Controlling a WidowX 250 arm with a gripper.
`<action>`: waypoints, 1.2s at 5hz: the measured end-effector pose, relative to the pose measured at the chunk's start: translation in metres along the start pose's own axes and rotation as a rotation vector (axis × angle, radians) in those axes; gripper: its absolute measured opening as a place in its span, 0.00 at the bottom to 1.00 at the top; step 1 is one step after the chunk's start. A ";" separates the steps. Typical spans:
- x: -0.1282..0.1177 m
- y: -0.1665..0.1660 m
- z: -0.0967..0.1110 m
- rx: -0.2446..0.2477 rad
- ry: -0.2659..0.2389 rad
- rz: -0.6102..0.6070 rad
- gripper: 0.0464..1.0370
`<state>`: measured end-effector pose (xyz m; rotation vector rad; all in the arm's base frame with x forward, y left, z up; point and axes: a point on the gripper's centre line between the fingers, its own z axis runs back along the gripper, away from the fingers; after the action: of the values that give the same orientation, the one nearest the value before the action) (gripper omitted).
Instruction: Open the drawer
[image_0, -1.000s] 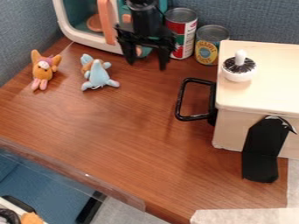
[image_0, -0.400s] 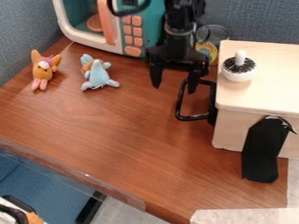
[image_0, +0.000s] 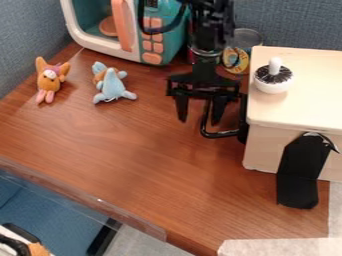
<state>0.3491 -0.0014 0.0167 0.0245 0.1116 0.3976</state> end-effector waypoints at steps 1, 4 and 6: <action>0.000 -0.001 0.001 -0.007 0.005 -0.001 0.33; 0.011 0.062 -0.001 0.050 -0.025 0.085 0.10; 0.009 0.096 -0.003 0.062 -0.024 0.152 0.14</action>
<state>0.3203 0.0907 0.0170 0.0987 0.0988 0.5454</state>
